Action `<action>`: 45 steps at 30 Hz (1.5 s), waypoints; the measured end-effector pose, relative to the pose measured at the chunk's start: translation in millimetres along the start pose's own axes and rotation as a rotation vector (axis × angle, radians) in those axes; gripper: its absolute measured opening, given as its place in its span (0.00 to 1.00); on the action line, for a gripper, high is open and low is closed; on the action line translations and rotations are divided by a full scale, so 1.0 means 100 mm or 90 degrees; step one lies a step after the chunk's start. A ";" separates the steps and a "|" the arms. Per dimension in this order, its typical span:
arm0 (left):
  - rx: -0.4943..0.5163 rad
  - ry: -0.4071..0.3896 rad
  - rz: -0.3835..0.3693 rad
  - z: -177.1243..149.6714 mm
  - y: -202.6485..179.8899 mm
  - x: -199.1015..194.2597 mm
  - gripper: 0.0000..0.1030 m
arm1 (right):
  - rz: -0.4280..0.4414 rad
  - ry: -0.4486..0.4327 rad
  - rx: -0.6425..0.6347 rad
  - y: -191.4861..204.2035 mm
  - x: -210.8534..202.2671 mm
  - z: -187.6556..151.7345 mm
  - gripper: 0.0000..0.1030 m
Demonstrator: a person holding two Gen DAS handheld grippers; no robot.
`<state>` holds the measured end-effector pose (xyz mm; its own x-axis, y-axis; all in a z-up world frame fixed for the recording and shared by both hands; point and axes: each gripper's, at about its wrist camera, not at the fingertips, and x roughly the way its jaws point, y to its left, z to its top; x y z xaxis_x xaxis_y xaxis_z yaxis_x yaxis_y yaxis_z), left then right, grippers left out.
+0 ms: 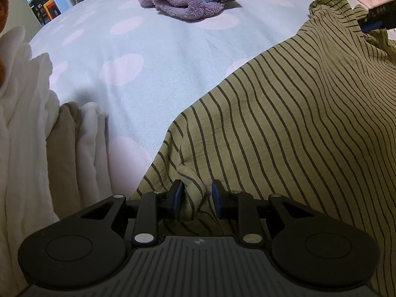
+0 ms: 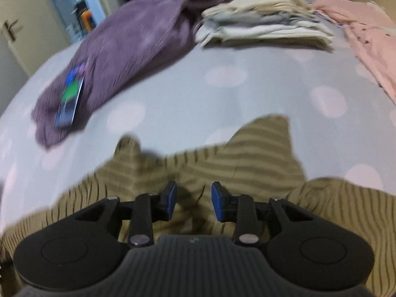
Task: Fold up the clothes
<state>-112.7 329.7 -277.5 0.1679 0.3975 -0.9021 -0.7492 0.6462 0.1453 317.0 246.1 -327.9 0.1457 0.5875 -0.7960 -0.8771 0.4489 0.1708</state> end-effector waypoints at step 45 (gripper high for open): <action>0.088 -0.099 0.045 -0.14 -0.22 -0.51 0.25 | 0.004 -0.238 0.152 0.75 -2.17 -2.01 0.45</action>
<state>-113.8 285.9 -240.2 0.2228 0.5336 -0.8159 -0.6696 0.6920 0.2697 127.6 17.5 -258.9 0.3347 0.7741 -0.5374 -0.7545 0.5618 0.3394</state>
